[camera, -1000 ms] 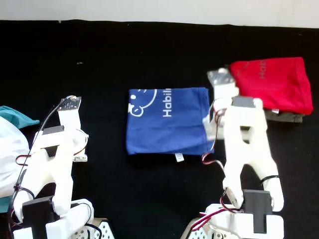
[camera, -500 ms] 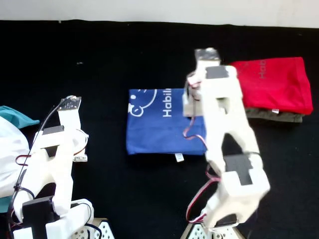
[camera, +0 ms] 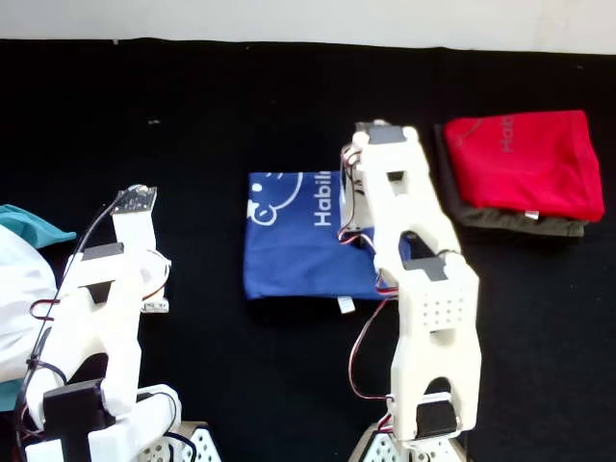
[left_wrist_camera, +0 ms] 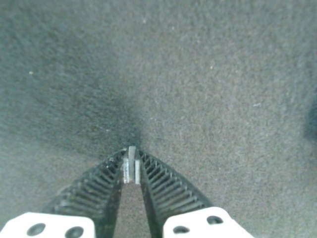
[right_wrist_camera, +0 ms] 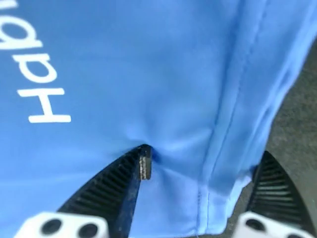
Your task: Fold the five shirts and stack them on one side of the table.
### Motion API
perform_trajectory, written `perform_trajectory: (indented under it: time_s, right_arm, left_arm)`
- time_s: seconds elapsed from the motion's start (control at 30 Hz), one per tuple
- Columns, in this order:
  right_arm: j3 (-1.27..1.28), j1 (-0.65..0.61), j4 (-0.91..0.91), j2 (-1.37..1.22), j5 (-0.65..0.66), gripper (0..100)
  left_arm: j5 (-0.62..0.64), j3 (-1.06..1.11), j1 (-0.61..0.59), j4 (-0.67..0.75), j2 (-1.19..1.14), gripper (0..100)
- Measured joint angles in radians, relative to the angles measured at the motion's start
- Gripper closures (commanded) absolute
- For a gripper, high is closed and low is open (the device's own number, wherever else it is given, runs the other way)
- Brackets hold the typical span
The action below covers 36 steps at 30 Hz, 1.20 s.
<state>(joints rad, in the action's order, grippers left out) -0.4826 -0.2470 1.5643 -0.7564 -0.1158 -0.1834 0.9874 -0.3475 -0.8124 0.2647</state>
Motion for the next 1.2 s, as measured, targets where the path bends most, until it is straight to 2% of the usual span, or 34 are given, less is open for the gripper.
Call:
perform_trajectory:
  time_s: [0.1,0.23,0.3,0.43,0.67,0.97,1.2]
  right_arm:
    - [-0.071,-0.009,0.005,-0.092,0.0,73.8]
    - [-0.178,-0.011,0.08,-0.183,0.006,99.8]
    - [-0.238,-0.011,0.12,-0.21,0.04,96.9]
    - [-0.328,-0.008,0.183,-0.239,0.077,99.2]
    - [-0.425,0.032,0.186,-0.158,0.095,99.3]
    - [-0.425,0.183,0.186,0.199,0.282,99.3]
    - [-0.436,0.308,0.187,0.307,0.443,99.3]
  left_arm:
    - [0.0,0.0,0.0,0.0,0.0,99]
    - [0.0,0.0,0.0,0.0,0.0,99]
    - [0.0,0.0,0.0,0.0,0.0,99]
    - [0.0,0.0,0.0,0.0,0.0,99]
    - [0.0,0.0,0.0,0.0,0.0,99]
    - [0.0,0.0,0.0,0.0,0.0,99]
    - [0.0,0.0,0.0,0.0,0.0,99]
